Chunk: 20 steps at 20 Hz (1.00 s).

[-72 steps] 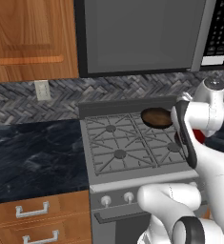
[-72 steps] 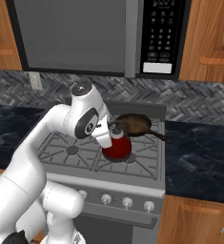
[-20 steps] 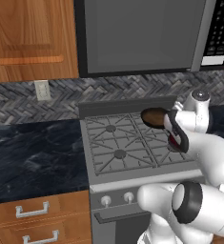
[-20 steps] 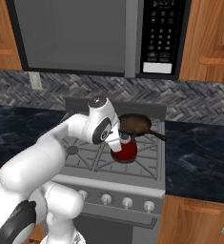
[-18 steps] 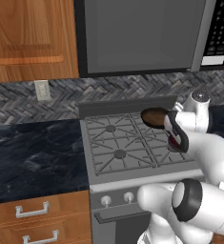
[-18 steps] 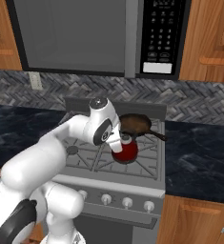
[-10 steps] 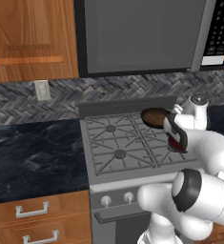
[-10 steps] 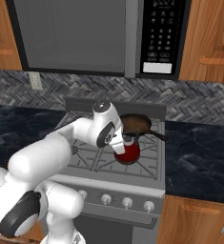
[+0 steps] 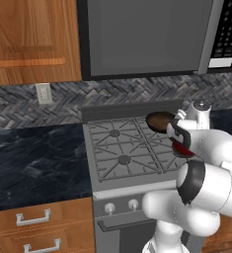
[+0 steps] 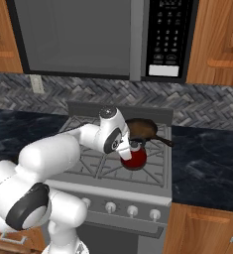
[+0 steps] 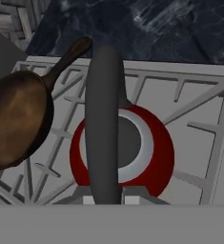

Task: Pick the kettle from the counter and place it on a stove burner. Then turn the burner on.

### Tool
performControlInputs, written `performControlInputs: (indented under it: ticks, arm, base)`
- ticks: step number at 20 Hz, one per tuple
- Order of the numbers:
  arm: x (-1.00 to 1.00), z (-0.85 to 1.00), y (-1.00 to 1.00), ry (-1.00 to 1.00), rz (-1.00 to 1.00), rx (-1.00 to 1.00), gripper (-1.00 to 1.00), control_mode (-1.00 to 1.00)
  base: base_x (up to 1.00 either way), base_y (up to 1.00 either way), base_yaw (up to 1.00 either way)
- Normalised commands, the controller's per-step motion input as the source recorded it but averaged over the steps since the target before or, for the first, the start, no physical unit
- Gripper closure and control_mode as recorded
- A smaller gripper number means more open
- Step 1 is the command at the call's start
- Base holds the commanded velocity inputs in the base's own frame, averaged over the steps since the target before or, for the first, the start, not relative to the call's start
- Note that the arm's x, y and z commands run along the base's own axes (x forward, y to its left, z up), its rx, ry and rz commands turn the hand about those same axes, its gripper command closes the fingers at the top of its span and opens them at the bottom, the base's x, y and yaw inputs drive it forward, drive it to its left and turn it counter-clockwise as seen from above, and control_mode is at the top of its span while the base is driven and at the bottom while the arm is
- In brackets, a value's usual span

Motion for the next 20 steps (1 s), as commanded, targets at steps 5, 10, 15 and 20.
performControlInputs:
  ticks: [5, 10, 15, 20]
  arm:
    - [0.18, -0.16, -0.08, 0.00, 0.00, -0.01, 1.00, -1.00]
    - [0.23, -0.17, 0.00, 0.00, 0.00, -0.01, 1.00, -1.00]
    - [0.19, -0.19, -0.01, 0.00, 0.00, 0.00, 1.00, -1.00]
    - [0.00, -0.05, 0.00, 0.00, 0.00, 0.00, 1.00, -1.00]
  base:
    - [0.00, 0.00, 0.00]
    - [0.00, 0.00, 0.00]
    - [0.00, 0.00, 0.00]
    - [0.00, 0.00, 0.00]
